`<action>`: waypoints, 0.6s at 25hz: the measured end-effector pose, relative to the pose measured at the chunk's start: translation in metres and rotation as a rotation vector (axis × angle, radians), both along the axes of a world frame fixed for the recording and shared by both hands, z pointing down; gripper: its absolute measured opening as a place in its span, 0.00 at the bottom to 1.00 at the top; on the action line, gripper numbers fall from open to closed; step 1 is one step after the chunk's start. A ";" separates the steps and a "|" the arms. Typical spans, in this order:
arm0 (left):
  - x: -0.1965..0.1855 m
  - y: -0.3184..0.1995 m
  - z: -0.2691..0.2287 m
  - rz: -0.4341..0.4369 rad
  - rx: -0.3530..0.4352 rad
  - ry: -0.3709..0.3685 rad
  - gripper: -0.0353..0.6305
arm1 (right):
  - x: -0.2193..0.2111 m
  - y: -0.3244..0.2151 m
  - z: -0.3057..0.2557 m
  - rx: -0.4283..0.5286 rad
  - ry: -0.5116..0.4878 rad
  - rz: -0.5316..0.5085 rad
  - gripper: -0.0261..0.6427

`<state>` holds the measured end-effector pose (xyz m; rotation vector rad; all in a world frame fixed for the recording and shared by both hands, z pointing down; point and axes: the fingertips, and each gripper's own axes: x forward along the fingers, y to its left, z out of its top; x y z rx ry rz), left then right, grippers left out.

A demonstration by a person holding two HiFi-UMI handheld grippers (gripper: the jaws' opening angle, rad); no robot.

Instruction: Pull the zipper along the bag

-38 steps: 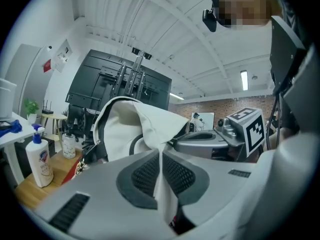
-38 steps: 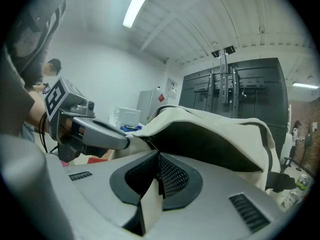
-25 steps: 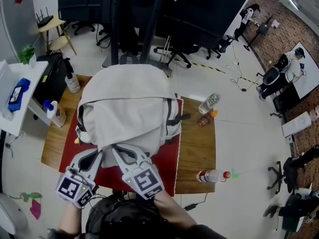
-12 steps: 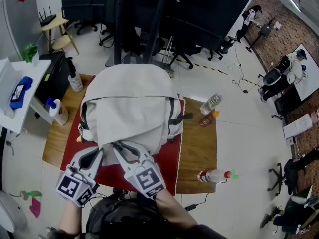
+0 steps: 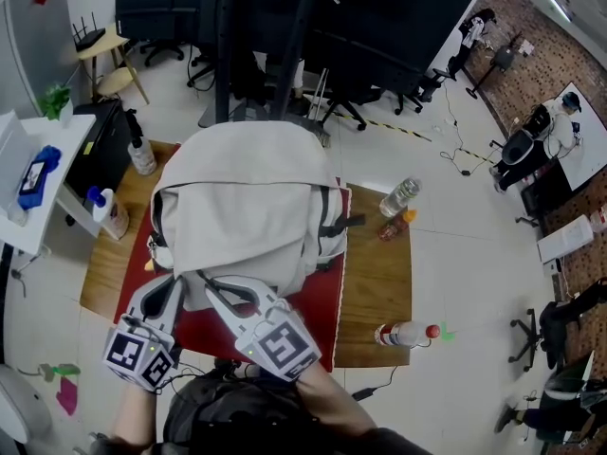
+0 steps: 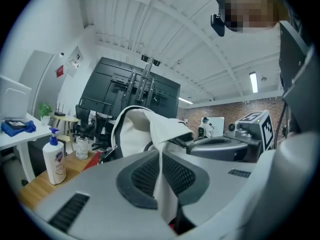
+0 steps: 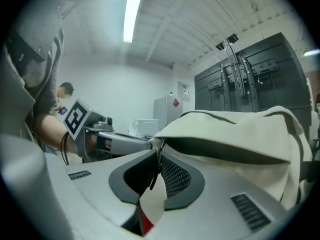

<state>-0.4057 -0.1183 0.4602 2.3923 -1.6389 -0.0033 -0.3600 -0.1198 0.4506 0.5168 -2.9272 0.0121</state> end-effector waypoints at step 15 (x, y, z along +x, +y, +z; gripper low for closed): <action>0.002 0.002 0.002 0.014 -0.001 0.001 0.12 | 0.167 -0.108 0.016 0.252 0.281 0.580 0.12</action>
